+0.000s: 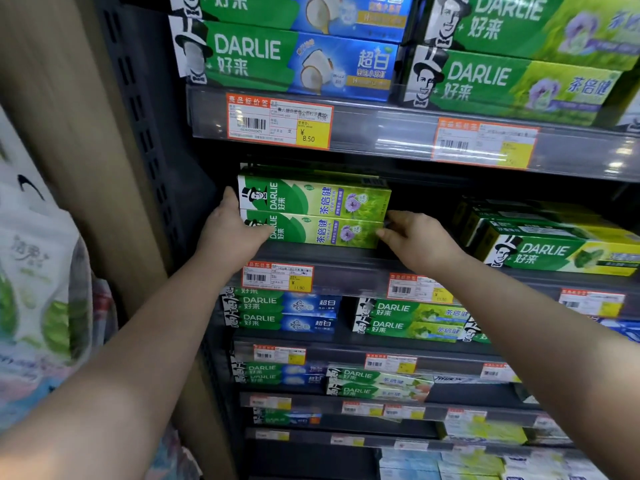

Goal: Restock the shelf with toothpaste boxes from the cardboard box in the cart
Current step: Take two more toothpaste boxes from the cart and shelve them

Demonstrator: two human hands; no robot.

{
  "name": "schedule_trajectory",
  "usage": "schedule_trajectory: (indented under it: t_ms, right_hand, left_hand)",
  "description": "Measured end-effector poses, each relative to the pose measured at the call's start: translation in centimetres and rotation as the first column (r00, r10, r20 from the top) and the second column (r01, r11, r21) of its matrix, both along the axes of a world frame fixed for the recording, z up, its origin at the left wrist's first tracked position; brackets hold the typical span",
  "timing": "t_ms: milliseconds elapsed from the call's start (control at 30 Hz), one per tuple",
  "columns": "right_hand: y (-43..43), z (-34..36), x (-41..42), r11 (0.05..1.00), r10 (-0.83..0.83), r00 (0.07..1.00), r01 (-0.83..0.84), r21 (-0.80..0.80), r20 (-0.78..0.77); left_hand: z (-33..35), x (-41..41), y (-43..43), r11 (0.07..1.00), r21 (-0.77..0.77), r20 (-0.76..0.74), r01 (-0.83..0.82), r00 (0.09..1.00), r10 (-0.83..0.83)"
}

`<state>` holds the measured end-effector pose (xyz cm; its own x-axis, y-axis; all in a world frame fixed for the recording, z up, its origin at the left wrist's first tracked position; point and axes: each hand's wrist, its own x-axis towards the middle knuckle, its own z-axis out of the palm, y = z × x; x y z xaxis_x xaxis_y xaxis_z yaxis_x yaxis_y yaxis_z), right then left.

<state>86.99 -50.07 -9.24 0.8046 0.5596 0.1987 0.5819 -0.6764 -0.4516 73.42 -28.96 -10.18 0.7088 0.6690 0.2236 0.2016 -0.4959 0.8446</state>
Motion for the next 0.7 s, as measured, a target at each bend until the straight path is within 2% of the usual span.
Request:
schedule_trajectory:
  t_ms: [133,367,533,600,700]
  right_hand:
    - [-1.9,0.9,-1.9,0.999,0.011,1.0,-0.011,0.035,-0.005]
    - [-6.3,2.2,-6.7,0.979,0.189,0.982,-0.19,0.068,0.014]
    - [-9.9,1.5,-10.6,0.96,0.278,0.959,-0.279,-0.03,-0.048]
    - [-10.6,0.8,-12.3,0.936,0.342,0.937,-0.346,-0.06,-0.068]
    - [-10.8,-0.4,-15.2,0.881,0.455,0.884,-0.465,-0.091,-0.111]
  left_hand:
    - [0.7,-1.7,-1.9,1.0,0.01,0.041,-0.012,0.999,0.012]
    - [0.7,-7.1,-6.7,0.996,0.053,-0.012,-0.073,0.997,0.074]
    - [-1.3,-12.6,-12.7,0.988,0.115,-0.192,-0.104,0.973,0.125]
    - [-2.4,-15.3,-14.8,0.982,0.162,-0.277,-0.101,0.95,0.144]
    - [-3.7,-20.1,-16.9,0.983,0.145,-0.406,-0.117,0.899,0.166]
